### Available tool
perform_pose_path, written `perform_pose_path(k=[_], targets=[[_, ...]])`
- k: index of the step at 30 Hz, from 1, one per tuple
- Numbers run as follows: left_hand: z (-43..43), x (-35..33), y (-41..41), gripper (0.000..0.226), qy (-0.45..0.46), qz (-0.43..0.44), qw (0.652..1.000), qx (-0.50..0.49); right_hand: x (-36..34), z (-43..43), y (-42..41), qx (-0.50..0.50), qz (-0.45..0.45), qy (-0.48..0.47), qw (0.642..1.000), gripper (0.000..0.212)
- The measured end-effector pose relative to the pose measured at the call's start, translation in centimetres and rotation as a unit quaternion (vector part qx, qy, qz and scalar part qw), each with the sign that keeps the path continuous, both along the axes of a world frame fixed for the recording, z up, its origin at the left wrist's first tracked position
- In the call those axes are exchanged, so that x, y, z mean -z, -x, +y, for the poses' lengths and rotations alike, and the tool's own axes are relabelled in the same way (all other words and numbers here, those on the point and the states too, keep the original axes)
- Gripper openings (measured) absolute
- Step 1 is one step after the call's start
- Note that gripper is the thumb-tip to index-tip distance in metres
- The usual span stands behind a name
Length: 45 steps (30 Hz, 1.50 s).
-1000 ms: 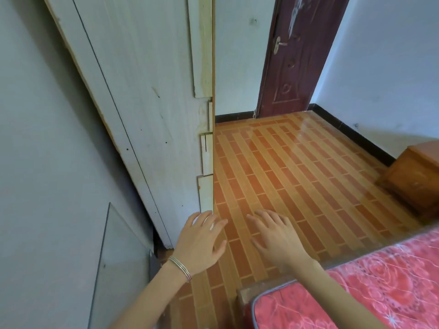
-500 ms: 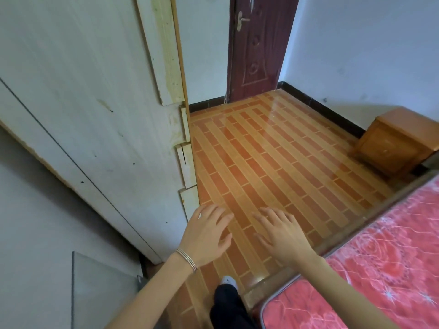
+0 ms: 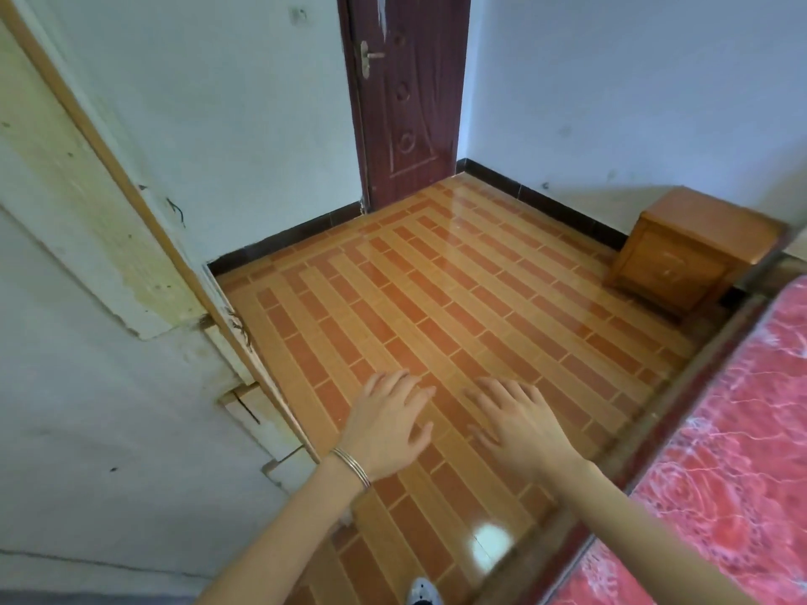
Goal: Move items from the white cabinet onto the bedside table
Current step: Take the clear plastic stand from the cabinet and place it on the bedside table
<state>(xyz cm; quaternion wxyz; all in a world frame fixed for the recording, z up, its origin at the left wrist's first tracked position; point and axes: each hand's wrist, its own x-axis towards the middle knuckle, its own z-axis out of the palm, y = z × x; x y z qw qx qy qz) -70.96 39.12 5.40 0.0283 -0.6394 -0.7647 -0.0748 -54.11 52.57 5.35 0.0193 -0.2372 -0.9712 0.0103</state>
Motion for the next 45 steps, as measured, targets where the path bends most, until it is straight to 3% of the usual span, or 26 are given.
perform_pose_path(k=[16,23,29,35,45], targets=[[19.0,1.5,7.8,0.051,0.009,-0.004,1.000,-0.003,1.2,16.4,3.8,0.055,0.000,0.011,0.998,0.050],[32.6,1.3,12.5,0.064,0.028,-0.006,0.999,0.041,-1.4,28.9,8.9,0.094,0.014,-0.028,0.995,0.052],[40.3,0.2,18.0,0.056,-0.009,-0.006,1.000,0.026,-3.3,37.2,15.1,0.068,-0.003,-0.032,0.997,0.053],[43.6,-1.1,24.1,0.055,-0.024,0.008,1.000,-0.012,-4.0,42.7,22.6,0.004,0.010,-0.059,0.998,0.057],[42.8,-2.4,36.4,0.053,-0.027,0.047,0.969,-0.240,-4.7,49.8,40.6,-0.224,0.042,-0.073,0.971,0.054]])
